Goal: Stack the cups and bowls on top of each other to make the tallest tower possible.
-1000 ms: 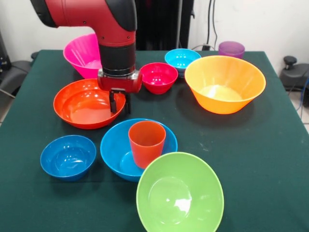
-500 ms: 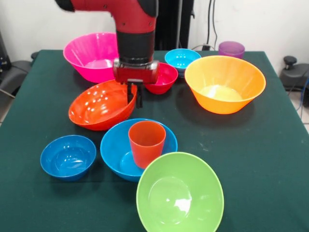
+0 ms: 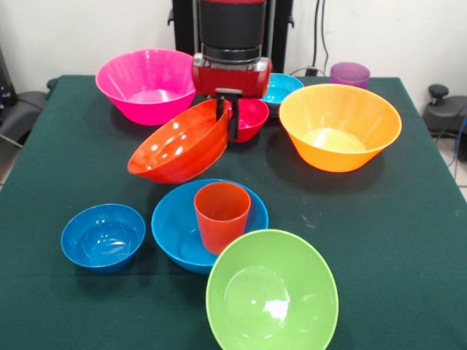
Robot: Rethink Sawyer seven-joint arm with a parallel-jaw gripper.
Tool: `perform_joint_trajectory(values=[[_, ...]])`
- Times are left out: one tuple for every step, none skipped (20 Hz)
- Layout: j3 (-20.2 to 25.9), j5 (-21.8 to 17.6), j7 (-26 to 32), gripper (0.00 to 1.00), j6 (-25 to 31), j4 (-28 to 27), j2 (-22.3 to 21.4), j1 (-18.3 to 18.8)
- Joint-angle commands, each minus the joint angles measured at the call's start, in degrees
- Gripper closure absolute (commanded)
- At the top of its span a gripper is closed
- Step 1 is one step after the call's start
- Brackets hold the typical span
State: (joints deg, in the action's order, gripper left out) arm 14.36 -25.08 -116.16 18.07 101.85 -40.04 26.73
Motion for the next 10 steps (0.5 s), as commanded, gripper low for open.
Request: perform_joint_trajectory(values=[[2.55,2.28,-2.26,1.0,6.13,2.52,-1.86,-2.36],[2.54,2.55,-2.01,1.0,6.72,2.35,-2.29,-2.5],[2.46,2.81,-1.7,1.0,7.32,2.28,-2.91,-2.7],[2.43,3.14,-1.4,1.0,8.03,2.06,-3.39,-2.91],[2.36,3.47,-1.18,1.0,8.89,1.63,-3.84,-3.24],[2.4,3.85,-0.92,1.0,9.51,1.18,-4.2,-3.52],[2.36,4.25,-0.76,1.0,10.46,0.58,-4.52,-3.86],[2.42,4.57,-0.5,1.0,11.29,-0.08,-4.75,-4.17],[2.55,4.99,-0.48,1.0,11.87,-0.52,-4.87,-4.34],[2.39,5.17,-0.46,1.0,12.38,-1.1,-5.05,-4.69]])
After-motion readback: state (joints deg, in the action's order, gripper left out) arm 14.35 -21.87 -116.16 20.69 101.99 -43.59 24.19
